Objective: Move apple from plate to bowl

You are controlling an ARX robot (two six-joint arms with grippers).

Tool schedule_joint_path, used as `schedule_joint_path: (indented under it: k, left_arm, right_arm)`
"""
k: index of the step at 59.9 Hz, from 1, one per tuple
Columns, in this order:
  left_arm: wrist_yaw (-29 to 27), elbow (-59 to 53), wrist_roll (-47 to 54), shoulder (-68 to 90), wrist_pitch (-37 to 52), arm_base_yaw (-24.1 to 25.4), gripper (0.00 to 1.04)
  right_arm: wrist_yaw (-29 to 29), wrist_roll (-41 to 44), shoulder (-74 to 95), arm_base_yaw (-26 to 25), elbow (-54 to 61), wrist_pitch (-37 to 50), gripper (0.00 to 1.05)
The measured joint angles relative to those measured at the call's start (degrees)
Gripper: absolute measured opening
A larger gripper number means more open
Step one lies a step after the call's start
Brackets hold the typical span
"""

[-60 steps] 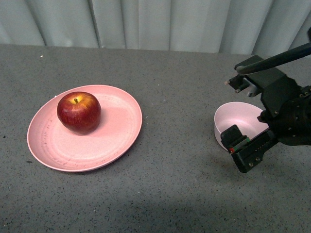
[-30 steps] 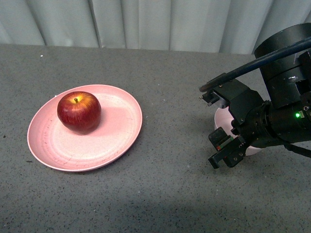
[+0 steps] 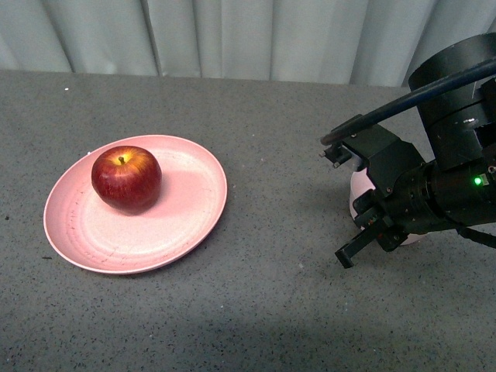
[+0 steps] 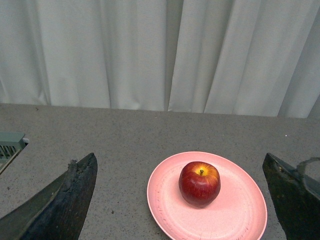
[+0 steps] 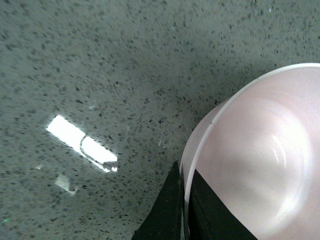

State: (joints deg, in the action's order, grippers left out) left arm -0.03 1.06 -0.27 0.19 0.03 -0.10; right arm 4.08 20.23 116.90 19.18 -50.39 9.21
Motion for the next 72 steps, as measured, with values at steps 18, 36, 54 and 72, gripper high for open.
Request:
schedule_joint_path:
  k: [18,36,54,72]
  left_arm:
    - [0.02,0.02,0.0,0.0,0.0,0.0,0.98]
    - [0.02,0.0,0.02,0.0,0.0,0.0,0.98]
    - [0.02,0.02,0.02,0.0,0.0,0.0,0.98]
    - [0.0,0.0,0.02,0.0,0.0,0.0,0.98]
  right_arm:
    - [7.19,-3.98,-2.56,6.99,-5.4,-2.38,0.01]
    - [8.7,-6.49,2.23,10.97,-9.99,-4.13,0.01]
    - [9.42,-6.99,4.94,12.52,-10.86,-3.98,0.01]
    - [11.72,-9.62,4.26,11.93,-7.21,5.57,0.35]
